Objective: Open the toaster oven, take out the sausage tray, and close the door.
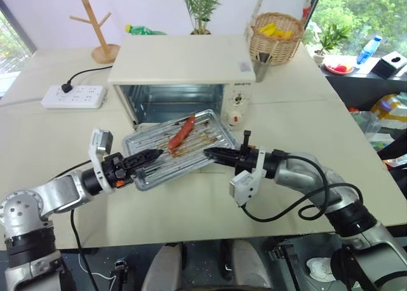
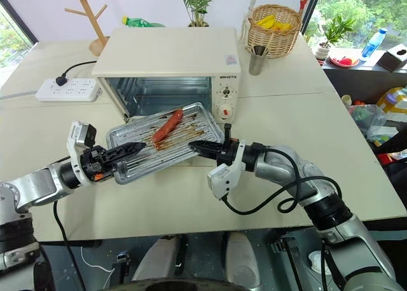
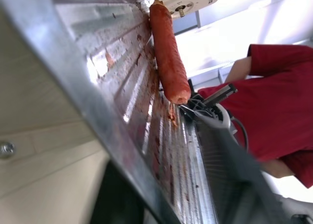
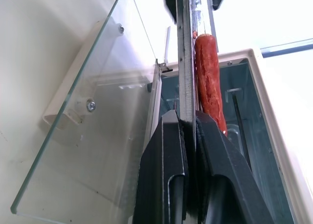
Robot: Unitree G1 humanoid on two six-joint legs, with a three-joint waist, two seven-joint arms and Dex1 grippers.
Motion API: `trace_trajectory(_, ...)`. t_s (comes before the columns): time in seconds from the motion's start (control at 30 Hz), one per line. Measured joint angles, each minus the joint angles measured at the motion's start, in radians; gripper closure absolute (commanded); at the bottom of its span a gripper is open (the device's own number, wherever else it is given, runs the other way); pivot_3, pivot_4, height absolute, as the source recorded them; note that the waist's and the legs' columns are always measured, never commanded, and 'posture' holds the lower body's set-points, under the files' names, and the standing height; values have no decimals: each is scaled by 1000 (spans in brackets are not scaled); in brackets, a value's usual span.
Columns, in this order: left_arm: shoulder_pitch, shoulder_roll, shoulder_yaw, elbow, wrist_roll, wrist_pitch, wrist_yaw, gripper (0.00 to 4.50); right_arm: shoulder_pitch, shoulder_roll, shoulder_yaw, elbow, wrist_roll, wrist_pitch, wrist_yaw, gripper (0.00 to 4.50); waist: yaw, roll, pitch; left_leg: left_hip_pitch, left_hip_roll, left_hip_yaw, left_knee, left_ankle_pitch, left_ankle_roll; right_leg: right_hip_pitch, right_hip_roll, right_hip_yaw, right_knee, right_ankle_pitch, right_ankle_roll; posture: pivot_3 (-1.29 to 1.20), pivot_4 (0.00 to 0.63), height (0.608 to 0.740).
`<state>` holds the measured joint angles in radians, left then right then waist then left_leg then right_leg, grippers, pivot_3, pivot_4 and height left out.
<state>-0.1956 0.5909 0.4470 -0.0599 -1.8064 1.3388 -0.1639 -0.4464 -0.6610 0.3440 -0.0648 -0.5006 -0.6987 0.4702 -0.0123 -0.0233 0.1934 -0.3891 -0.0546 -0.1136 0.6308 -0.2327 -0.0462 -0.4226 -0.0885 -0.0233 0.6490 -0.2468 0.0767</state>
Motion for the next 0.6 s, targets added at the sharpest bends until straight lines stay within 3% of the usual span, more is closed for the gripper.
trace_trajectory(0.3,58,55,-96,-23,-139,-133,56,4484,0,-1,-17,-2,-15,-7,-2,4500,1,0,0,0,0,1,0,0,0,0,0,1,0,0,-1,0,150,740)
trace_trajectory(0.4,63,45,-113,-33,-148,-157,57,4500,3,-4,-20,-1,0,6,12,3477,1,0,0,0,0,1,0,0,0,0,0,1,0,0,-1,0,150,740)
trace_trajectory(0.53,68,21,-118,-33,-147,-178,76,4500,6,-10,-30,-16,16,16,29,1480,1,0,0,0,0,1,0,0,0,0,0,1,0,0,-1,0,150,740)
trace_trajectory(0.6,75,0,-116,-32,-147,-190,84,4500,11,-23,-36,-20,26,16,39,1480,1,0,0,0,0,1,0,0,0,0,0,1,0,0,-1,0,150,740)
